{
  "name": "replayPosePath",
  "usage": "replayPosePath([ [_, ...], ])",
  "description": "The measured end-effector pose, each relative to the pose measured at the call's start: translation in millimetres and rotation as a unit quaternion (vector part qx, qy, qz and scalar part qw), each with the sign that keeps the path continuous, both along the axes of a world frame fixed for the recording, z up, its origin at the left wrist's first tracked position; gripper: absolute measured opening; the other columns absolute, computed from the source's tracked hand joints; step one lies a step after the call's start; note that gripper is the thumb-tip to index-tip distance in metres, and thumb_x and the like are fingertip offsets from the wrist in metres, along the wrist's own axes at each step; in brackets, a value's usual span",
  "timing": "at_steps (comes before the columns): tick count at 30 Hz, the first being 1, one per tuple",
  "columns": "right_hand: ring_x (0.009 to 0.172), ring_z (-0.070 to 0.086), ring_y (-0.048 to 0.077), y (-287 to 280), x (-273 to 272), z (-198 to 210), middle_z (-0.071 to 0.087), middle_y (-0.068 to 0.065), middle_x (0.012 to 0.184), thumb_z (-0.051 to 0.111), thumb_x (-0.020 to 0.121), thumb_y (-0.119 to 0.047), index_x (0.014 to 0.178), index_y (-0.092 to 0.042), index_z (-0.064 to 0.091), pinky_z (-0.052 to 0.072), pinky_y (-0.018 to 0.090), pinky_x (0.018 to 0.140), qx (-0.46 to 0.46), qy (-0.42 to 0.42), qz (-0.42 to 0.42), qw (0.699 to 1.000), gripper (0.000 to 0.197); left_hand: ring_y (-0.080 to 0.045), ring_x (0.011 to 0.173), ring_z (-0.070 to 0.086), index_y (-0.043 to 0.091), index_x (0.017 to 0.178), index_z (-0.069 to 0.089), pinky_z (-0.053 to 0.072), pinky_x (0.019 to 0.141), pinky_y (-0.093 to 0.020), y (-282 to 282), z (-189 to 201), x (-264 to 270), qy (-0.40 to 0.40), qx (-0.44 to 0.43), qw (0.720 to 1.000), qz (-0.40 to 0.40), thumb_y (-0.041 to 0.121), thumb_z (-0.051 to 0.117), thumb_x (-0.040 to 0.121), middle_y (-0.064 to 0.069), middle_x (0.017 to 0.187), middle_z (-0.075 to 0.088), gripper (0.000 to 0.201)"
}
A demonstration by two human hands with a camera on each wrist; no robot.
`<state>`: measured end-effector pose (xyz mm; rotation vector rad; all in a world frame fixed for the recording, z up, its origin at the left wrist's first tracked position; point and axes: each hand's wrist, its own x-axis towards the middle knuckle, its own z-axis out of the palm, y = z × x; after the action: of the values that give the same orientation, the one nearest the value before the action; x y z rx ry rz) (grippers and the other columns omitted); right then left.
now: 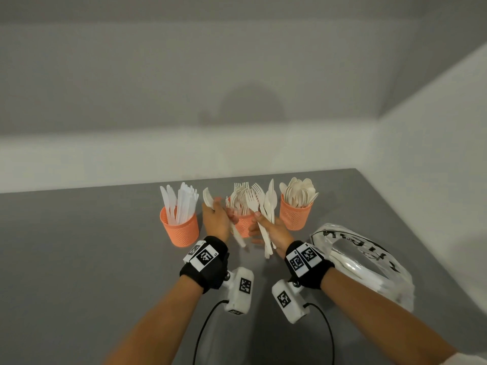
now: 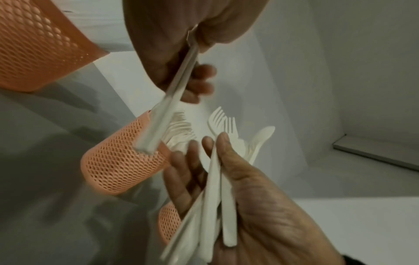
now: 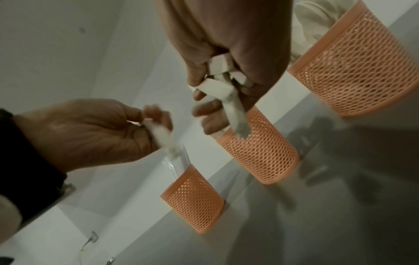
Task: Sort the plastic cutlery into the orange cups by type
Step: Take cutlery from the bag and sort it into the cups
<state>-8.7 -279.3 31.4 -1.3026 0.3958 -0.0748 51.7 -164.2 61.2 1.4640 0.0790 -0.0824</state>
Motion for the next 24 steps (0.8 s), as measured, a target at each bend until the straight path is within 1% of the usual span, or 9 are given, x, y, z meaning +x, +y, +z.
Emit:
replayPosePath([
  [2,0.041,0.054,0.009,0,0,2,0.056,0.002,0.058,0.051,0.094,-0.030,0.089,-0.009,0.059,0.049,0.022,0.044,0.001,0.002,0.003,1.000,0.023,-0.010,0.044,0.045,0.012,0.091,0.052,0.039,0.041,-0.019,1,-1,-3,-0.012,0.023,0.999,-0.042,0.019,0.038,0.098,0.000,0.059,0.045,0.017],
  [4,0.033,0.044,0.006,3,0,3,0.052,-0.004,0.049,0.050,0.094,-0.031,0.095,-0.008,0.061,0.040,0.018,0.038,-0.005,0.004,0.020,1.000,0.026,-0.001,0.037,0.046,0.008,0.090,0.058,0.036,0.040,-0.016,0,-5,-7,0.000,0.046,0.994,-0.103,0.022,0.048,0.095,0.001,0.056,0.050,0.018],
  [7,0.029,0.036,0.005,10,0,6,0.050,-0.006,0.042,0.048,0.095,-0.031,0.085,-0.010,0.059,0.030,0.014,0.034,0.002,0.003,0.037,0.999,0.025,-0.007,0.035,0.050,0.007,0.080,0.061,0.035,0.037,-0.017,-5,-9,-16,0.030,0.014,0.986,-0.163,0.025,0.058,0.090,0.000,0.047,0.054,0.021],
  [11,0.027,0.037,0.004,12,-4,8,0.050,-0.005,0.040,0.047,0.094,-0.037,0.072,-0.010,0.057,0.029,0.013,0.032,-0.001,0.011,0.028,1.000,0.036,-0.006,0.033,0.047,0.007,0.075,0.058,0.036,0.035,-0.014,-6,-5,-17,0.049,-0.006,0.990,-0.134,0.012,0.051,0.092,0.004,0.042,0.053,0.019],
  [13,0.028,0.040,0.005,11,-5,8,0.052,-0.004,0.039,0.046,0.094,-0.039,0.069,-0.012,0.058,0.031,0.013,0.032,-0.011,0.013,0.023,1.000,0.039,-0.006,0.036,0.044,0.008,0.073,0.055,0.035,0.036,-0.014,-4,-2,-15,0.048,0.003,0.992,-0.116,0.009,0.044,0.093,0.002,0.049,0.051,0.023],
  [17,0.033,0.052,0.008,11,-4,6,0.059,-0.002,0.043,0.044,0.096,-0.038,0.076,-0.009,0.059,0.043,0.016,0.036,-0.030,0.016,0.015,0.999,0.038,-0.002,0.036,0.051,0.005,0.079,0.056,0.039,0.037,-0.012,-4,-1,-7,0.054,-0.031,0.997,-0.043,0.009,0.038,0.094,-0.001,0.059,0.060,0.024],
  [19,0.038,0.057,0.009,9,-3,4,0.062,-0.001,0.046,0.044,0.096,-0.036,0.082,-0.010,0.058,0.049,0.019,0.040,-0.025,0.022,0.013,0.999,0.033,-0.008,0.045,0.053,0.005,0.080,0.054,0.042,0.042,-0.016,-1,0,-2,0.063,-0.050,0.996,-0.024,0.008,0.041,0.092,-0.004,0.063,0.058,0.018],
  [22,0.033,0.046,0.006,4,-4,3,0.052,-0.006,0.041,0.045,0.096,-0.035,0.083,-0.012,0.058,0.040,0.016,0.036,-0.038,0.025,0.008,0.999,0.030,-0.006,0.037,0.046,0.010,0.064,0.048,0.040,0.040,-0.016,3,0,3,0.081,-0.055,0.995,-0.034,0.001,0.043,0.090,0.002,0.046,0.048,0.028],
  [24,0.030,0.036,0.004,3,-5,3,0.045,-0.009,0.041,0.044,0.096,-0.035,0.087,-0.016,0.062,0.032,0.015,0.034,-0.038,0.015,0.017,0.999,0.028,-0.005,0.036,0.045,0.008,0.072,0.054,0.042,0.040,-0.017,4,-3,4,0.118,-0.055,0.990,-0.057,0.003,0.045,0.092,0.005,0.040,0.047,0.022],
])
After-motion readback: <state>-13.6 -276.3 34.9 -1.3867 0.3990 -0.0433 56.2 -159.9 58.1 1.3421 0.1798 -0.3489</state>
